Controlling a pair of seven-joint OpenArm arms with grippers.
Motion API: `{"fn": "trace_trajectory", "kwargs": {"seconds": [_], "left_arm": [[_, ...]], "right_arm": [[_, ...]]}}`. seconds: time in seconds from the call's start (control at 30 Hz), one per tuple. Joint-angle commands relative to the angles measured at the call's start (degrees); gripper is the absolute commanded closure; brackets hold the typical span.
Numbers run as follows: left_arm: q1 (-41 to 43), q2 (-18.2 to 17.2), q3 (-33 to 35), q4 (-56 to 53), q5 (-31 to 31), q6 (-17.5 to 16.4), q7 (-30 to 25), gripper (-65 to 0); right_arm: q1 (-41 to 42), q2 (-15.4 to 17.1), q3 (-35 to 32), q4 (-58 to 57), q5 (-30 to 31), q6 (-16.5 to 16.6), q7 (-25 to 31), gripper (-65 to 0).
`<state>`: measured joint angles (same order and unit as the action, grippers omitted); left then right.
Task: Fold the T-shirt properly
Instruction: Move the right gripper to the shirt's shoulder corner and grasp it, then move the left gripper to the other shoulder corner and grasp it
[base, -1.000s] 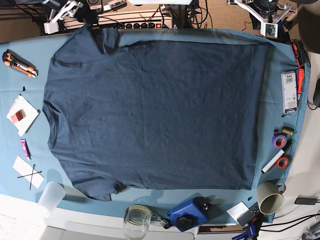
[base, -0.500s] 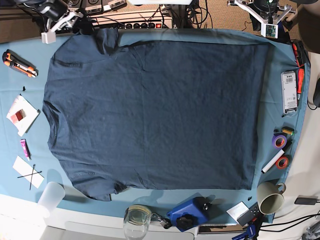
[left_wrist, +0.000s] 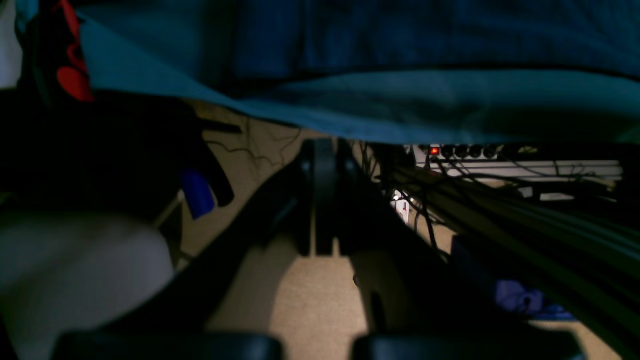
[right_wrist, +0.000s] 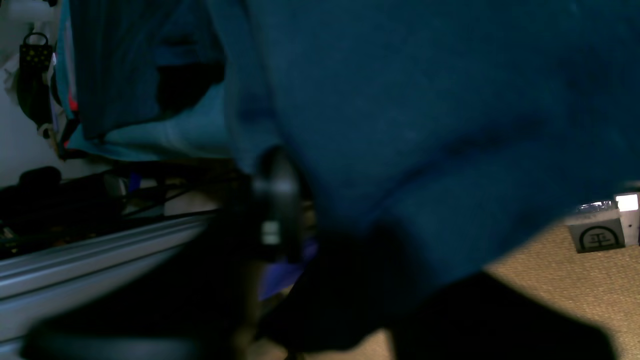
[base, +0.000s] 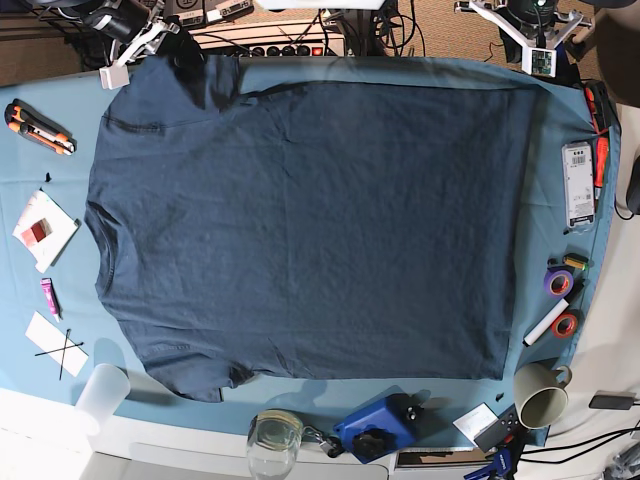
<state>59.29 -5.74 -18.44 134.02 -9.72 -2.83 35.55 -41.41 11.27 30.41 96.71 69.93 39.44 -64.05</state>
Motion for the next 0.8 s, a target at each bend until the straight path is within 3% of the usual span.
{"fn": "trace_trajectory", "kwargs": {"seconds": [0.0, 0.03, 0.33, 0.43, 0.5, 0.6, 0.77], "left_arm": [[0.55, -0.17, -0.11, 0.98, 0.02, 0.04, -1.07, 0.0], [0.52, -0.17, -0.11, 0.98, 0.0, 0.04, -1.22, 0.0], [-1.14, -0.17, -0.11, 0.98, 0.07, 0.07, -7.67, 0.0], [-4.28, -0.15, -0.11, 0.98, 0.02, 0.33, -7.52, -10.2], [-6.51, -0.15, -0.11, 0.98, -0.61, 3.54, -6.91, -12.6], [-9.46, -0.15, -0.13, 0.98, -1.9, 12.28, -3.48, -12.5], [-12.37, -0.17, -0.13, 0.98, -1.92, 13.29, -2.95, -12.5]], "right_arm": [[-0.5, 0.68, 0.44, 0.7, 1.2, 0.56, 0.68, -2.7], [-0.5, 0.68, 0.44, 0.7, 1.22, 0.56, 0.66, 0.0], [-0.52, 0.68, 0.44, 0.7, 1.18, 0.56, 0.61, 0.0], [-0.52, 0.7, 0.44, 0.7, 1.16, 0.56, 0.42, 0.0], [-0.52, 0.72, 0.44, 0.7, 1.16, 0.56, 0.31, 0.0], [-0.52, 0.83, 0.44, 0.7, 1.11, 0.56, -0.2, 0.0], [-0.52, 0.81, 0.44, 0.7, 0.96, 0.56, -0.37, 0.0]]}}
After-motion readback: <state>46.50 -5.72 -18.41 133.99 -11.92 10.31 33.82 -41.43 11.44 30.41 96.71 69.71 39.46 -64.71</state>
